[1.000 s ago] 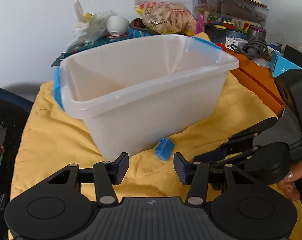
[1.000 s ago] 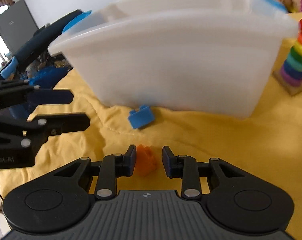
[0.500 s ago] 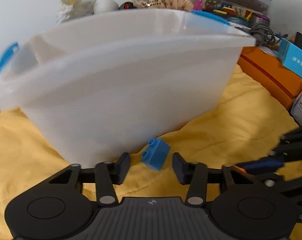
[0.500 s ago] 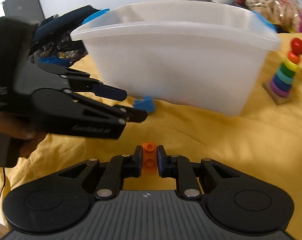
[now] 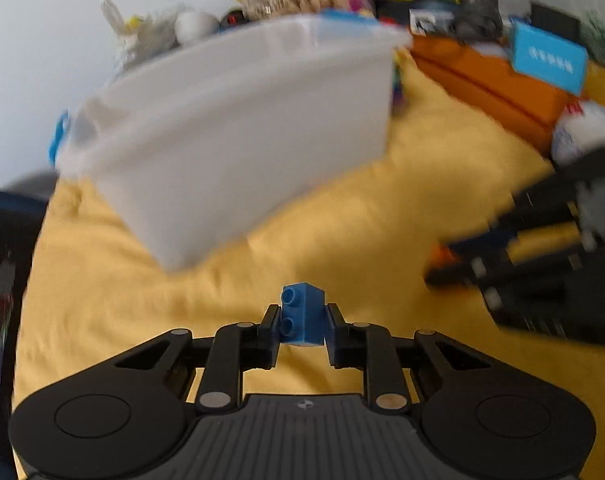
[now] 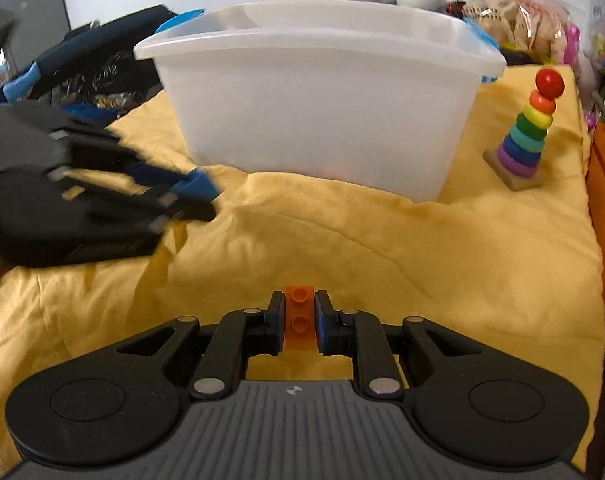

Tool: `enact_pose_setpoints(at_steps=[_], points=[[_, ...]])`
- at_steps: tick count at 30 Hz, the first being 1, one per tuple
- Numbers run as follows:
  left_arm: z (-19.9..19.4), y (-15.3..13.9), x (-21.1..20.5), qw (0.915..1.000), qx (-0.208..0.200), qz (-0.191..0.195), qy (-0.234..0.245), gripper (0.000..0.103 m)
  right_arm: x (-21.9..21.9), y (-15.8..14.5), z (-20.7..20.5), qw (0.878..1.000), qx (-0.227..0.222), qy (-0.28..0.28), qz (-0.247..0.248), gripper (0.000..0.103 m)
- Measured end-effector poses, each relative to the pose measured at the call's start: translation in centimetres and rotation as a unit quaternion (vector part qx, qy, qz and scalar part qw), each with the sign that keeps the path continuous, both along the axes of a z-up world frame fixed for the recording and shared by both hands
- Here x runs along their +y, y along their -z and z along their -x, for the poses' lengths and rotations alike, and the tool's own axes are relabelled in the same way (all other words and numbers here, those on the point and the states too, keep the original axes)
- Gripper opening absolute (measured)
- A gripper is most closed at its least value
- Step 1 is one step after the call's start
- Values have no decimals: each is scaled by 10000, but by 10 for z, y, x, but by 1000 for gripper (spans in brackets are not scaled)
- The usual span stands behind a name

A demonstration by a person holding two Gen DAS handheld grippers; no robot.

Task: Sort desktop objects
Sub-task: 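Grasp the blue brick with the left tool while the right tool grasps the orange brick, then carry the blue and orange bricks over the white bin and open both tools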

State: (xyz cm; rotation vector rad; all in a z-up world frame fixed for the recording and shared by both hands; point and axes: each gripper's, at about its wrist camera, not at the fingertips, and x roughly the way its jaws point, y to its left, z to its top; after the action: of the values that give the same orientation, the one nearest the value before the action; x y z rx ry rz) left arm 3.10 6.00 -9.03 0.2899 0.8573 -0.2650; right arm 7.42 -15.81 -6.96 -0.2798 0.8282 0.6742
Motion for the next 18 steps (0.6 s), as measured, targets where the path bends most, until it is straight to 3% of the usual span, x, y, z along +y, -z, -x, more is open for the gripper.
enact_pose_setpoints(at_steps=[3, 7, 9, 12, 15, 18], points=[[8, 18, -1, 9996, 264, 43, -110, 27, 0, 4, 9, 9998, -67, -95, 152, 17], [13, 17, -5, 9999, 45, 1, -91, 35, -1, 16, 12, 9997, -32, -68, 218, 19], [15, 17, -4, 9998, 76, 159, -83, 35, -1, 18, 10, 9998, -33, -28, 179, 19], [15, 17, -5, 9992, 127, 363, -104, 33, 0, 17, 6, 9998, -23, 1, 179, 20], [12, 17, -4, 9986, 134, 499, -107, 17, -3, 17, 8, 9999, -17, 67, 157, 22], [7, 8, -3, 9983, 129, 560, -85, 17, -4, 16, 7, 9999, 58, 23, 130, 17]])
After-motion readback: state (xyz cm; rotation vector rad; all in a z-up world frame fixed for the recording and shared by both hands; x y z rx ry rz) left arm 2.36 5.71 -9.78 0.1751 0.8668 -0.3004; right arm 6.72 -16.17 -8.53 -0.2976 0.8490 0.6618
